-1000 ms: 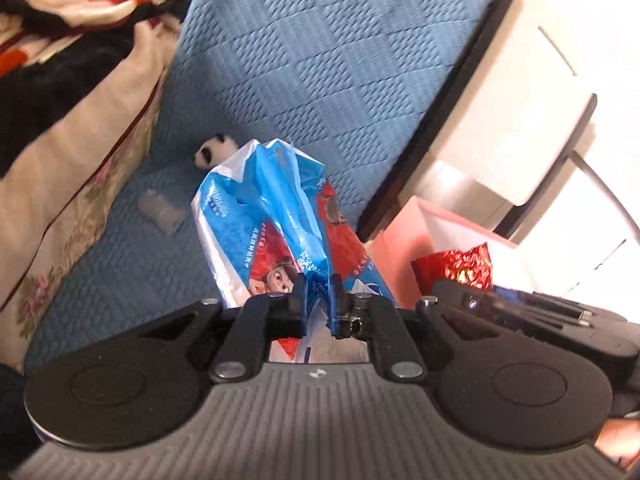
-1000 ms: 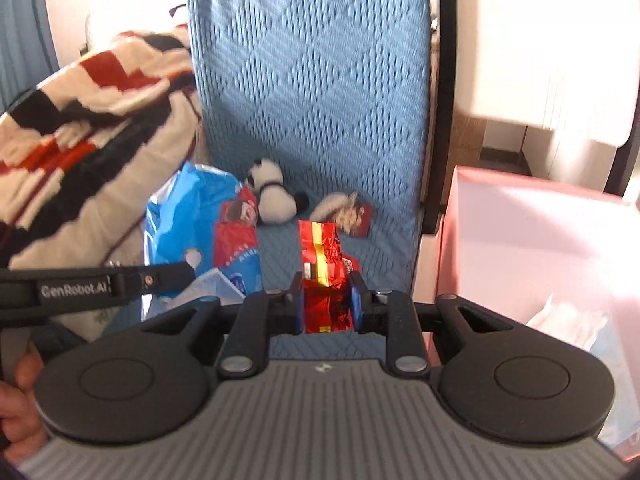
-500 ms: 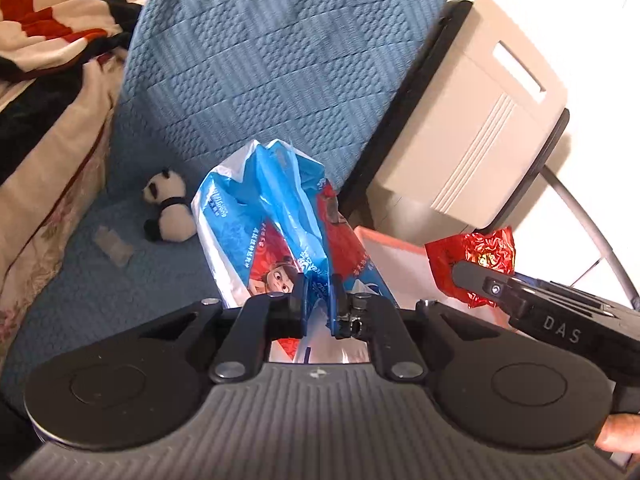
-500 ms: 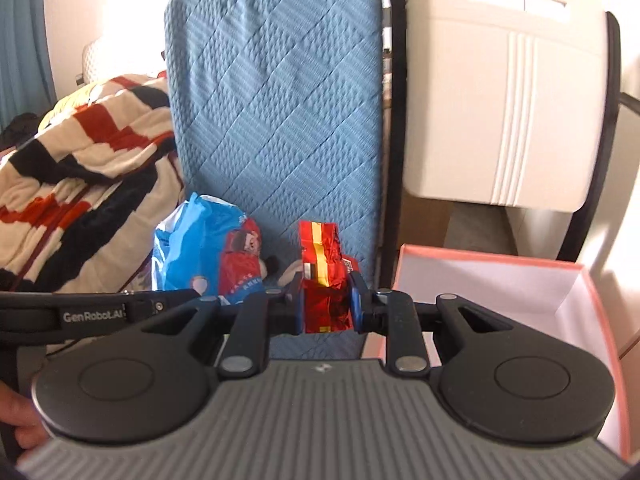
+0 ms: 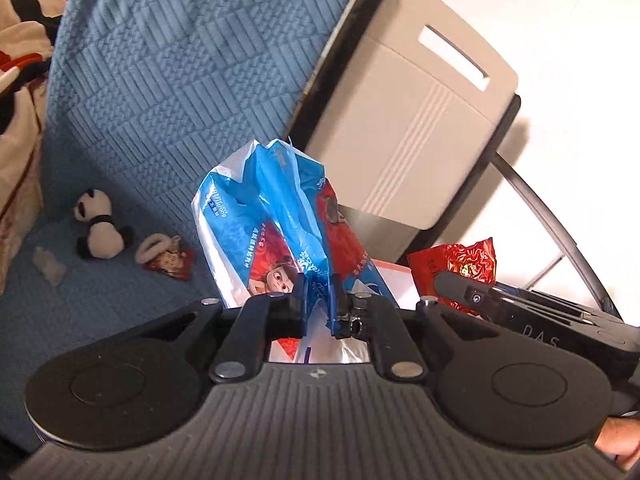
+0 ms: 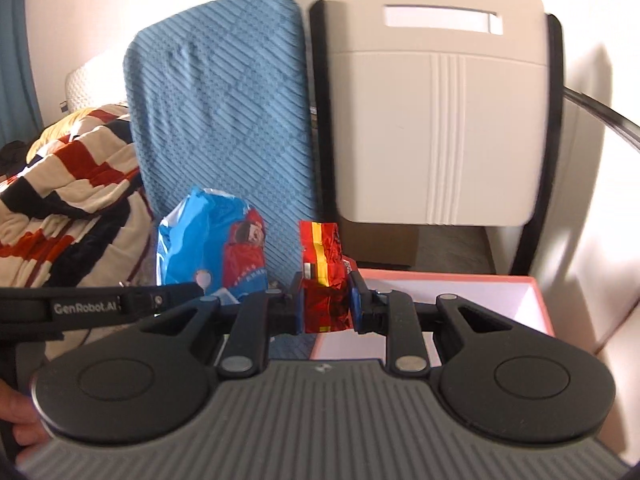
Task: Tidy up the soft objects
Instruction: 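Carry the wipes package and red candy over the pink-rimmed box with both tools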
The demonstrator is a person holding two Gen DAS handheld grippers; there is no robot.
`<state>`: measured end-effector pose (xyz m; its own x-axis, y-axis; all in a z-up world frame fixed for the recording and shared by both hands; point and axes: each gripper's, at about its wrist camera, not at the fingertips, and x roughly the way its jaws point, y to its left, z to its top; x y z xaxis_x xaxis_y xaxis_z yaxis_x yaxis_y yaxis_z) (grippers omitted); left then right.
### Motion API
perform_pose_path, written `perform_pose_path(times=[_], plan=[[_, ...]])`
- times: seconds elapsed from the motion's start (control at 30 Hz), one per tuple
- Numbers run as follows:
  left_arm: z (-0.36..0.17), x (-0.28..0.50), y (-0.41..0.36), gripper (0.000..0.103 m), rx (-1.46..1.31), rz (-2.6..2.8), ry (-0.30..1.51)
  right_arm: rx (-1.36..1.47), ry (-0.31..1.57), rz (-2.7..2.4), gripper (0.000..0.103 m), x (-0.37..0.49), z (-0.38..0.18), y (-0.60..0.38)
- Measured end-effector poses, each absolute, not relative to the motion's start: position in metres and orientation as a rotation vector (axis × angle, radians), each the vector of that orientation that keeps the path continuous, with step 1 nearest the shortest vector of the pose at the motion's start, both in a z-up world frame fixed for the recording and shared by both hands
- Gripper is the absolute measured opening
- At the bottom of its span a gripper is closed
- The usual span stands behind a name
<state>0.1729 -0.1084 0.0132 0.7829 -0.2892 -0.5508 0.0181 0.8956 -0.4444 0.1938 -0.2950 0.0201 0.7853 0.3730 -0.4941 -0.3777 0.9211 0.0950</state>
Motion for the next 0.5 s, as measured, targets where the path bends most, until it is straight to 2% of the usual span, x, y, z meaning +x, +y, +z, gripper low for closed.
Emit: perform_pose_path(times=[0.2,0.5], plan=[[-0.012,0.191,-0.152,0.012,-0.435,-0.215,0.729,0.013,0.590,0.359,0.025,0.199,0.000,-0.336],[-0.057,0.205,-0.208,0.012,-0.377,-0.241,0.867,0.110,0.794,0.279,0.025,0.209,-0.059,-0.392]])
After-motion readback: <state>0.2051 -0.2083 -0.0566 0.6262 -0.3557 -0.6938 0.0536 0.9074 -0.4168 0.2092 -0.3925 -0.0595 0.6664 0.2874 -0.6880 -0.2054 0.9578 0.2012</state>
